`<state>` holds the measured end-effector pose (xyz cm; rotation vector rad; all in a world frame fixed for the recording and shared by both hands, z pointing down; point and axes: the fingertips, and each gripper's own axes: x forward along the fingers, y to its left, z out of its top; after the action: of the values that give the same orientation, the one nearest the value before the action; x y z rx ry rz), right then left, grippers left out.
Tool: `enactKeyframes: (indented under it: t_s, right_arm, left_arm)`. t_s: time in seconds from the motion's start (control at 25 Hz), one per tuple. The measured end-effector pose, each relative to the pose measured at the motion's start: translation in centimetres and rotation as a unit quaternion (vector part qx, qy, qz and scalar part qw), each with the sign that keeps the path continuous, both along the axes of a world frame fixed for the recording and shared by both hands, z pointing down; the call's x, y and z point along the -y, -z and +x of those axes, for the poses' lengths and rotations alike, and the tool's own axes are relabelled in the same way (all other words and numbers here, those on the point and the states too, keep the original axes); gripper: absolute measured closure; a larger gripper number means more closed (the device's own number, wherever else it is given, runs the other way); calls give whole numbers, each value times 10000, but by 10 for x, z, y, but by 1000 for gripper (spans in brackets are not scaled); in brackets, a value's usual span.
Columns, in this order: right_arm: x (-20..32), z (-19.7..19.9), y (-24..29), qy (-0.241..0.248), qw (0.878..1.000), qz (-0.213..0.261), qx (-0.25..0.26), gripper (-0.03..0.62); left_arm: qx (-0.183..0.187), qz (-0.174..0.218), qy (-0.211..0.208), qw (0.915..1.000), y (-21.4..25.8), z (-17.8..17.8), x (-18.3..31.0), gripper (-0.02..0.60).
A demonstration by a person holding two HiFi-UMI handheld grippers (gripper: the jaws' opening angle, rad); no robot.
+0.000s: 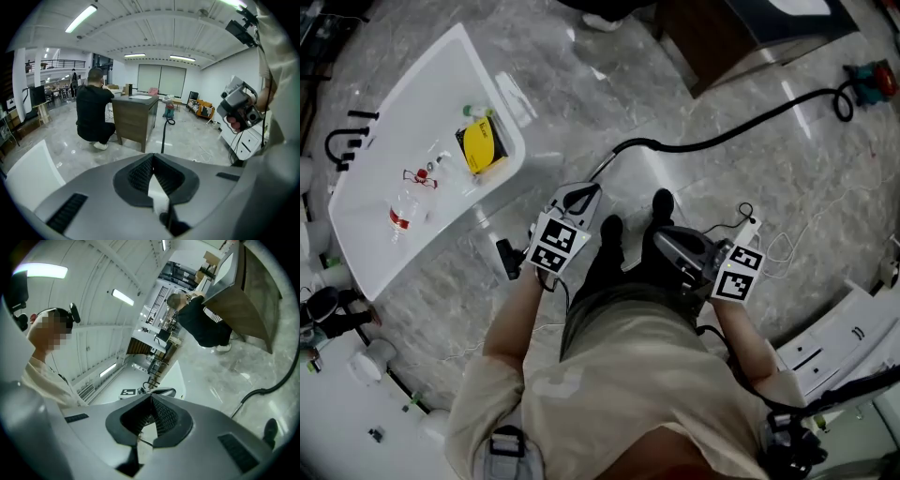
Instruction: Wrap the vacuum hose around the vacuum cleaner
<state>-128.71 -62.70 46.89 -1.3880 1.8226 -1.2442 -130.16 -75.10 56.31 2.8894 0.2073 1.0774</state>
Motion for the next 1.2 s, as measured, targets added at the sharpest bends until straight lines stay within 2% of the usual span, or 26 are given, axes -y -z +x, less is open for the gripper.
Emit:
enactKeyframes:
  t_s: [0.24, 0.52, 0.68, 0.88, 1.08, 1.2]
  right_arm:
    - [-9, 77, -88, 47, 9993, -374, -47, 591]
    - [-12, 129, -205, 78, 9963, -860, -7, 591]
    - [-9, 131, -272, 174, 9948, -1003, 43, 591]
    - [-11, 111, -352, 313, 9910, -1289, 174, 591]
    - [-15, 94, -407, 455, 9868, -1526, 296, 591]
    - [-19, 93, -428, 480, 9851, -1618, 322, 591]
  left_arm:
    - [520, 100, 115, 9985, -91, 50, 9, 575]
    - [1232, 23, 107, 9923, -255, 59, 18, 575]
    - [1412, 61, 46, 9899, -343, 59, 27, 575]
    - [1548, 65, -235, 9876, -430, 56, 26, 577]
    - [1616, 139, -279, 9864, -504, 53, 36, 575]
    - [1780, 12, -305, 9836, -548, 53, 41, 575]
